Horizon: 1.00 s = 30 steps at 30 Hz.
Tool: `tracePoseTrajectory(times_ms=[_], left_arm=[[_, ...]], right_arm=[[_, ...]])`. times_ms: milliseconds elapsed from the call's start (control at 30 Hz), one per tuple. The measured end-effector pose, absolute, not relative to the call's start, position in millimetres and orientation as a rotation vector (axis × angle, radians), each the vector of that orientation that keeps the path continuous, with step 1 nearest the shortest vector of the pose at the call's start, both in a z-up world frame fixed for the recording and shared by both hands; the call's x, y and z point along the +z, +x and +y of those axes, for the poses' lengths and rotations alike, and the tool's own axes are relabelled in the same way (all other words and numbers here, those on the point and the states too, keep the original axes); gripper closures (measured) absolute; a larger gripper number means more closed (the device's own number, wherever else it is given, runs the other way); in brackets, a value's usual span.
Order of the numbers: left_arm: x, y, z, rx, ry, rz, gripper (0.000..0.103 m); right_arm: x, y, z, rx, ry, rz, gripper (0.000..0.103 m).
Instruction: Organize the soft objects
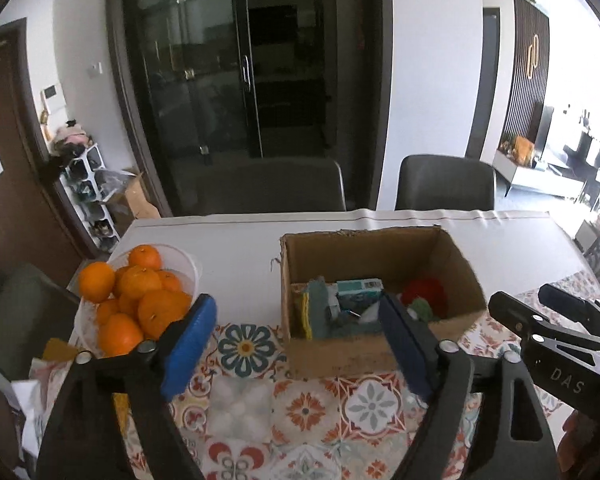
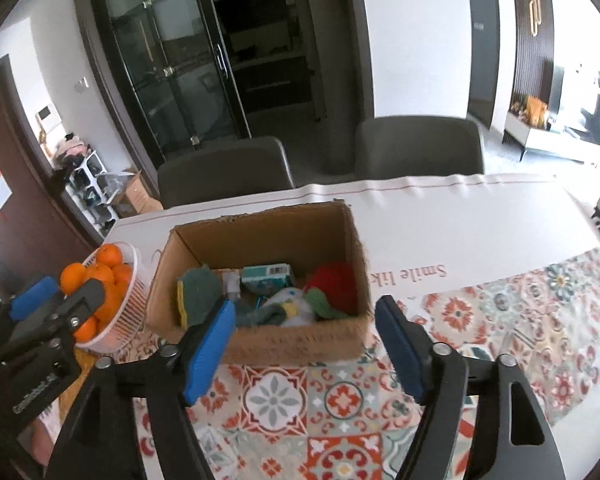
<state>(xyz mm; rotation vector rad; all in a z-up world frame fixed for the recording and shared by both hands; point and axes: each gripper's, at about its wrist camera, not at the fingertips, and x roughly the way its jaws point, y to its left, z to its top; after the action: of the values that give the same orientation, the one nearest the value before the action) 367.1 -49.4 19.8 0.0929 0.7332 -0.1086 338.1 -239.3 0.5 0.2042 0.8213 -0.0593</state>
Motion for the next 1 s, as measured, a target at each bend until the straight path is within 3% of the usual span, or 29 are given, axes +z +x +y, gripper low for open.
tracePoseTrajectory(times_ms=[400, 1000], left_arm=[[42.7, 265.9, -40.4, -0.073, 0.083, 0.631, 0.004], [56.7, 132.5, -14.5, -0.154, 0.072, 0.57, 0.0]], right_arm=[[34.9, 241.6, -231.1, -0.067, 0.126, 0.683, 0.018], [55.5, 98.3, -201.2, -0.116, 0.11, 0.58, 0.01]])
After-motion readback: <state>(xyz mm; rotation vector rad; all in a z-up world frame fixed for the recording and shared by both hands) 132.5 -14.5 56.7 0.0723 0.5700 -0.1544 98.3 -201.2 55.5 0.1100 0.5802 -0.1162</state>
